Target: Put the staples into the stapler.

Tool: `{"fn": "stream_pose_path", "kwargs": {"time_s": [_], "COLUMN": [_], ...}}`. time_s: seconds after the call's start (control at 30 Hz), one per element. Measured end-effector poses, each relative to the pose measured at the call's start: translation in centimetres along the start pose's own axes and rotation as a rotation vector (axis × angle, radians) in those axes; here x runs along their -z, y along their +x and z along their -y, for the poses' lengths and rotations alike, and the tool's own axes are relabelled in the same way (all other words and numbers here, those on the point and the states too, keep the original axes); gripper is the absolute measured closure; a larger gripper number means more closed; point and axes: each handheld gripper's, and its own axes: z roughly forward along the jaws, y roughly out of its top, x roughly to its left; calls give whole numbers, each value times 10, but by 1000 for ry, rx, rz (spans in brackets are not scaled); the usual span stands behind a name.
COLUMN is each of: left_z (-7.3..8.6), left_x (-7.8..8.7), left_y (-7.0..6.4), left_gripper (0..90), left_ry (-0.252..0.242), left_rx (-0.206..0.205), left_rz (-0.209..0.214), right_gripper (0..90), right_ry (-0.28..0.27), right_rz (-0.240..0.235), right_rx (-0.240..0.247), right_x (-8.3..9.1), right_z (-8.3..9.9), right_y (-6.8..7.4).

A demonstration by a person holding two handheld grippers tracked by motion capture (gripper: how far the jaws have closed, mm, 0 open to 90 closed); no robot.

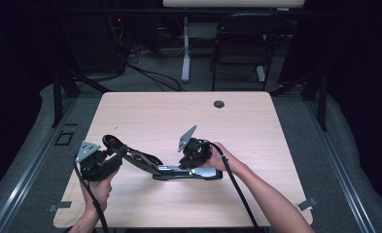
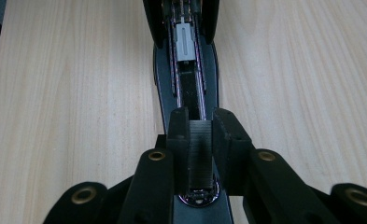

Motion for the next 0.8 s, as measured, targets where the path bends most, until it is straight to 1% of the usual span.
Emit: {"fn": "stream_pose_path", "kwargs": {"time_s": [0.27,0.47,0.8], "left_z": [0,0,0], "left_x": [0,0,0], "left_y": [0,0,0], "left_gripper": [590,589,590], "left_ry": [0,-1,-1], "left_rx": [0,0,0], "left_rz": [0,0,0], "right_gripper": [779,778,772], "right_ry": [9,15,19], "right_rz": [1,5,-2], "right_rx": [3,18,23], "right_x": [0,0,1], "right_z": [1,2,3], "right_y": [0,1,0]}}
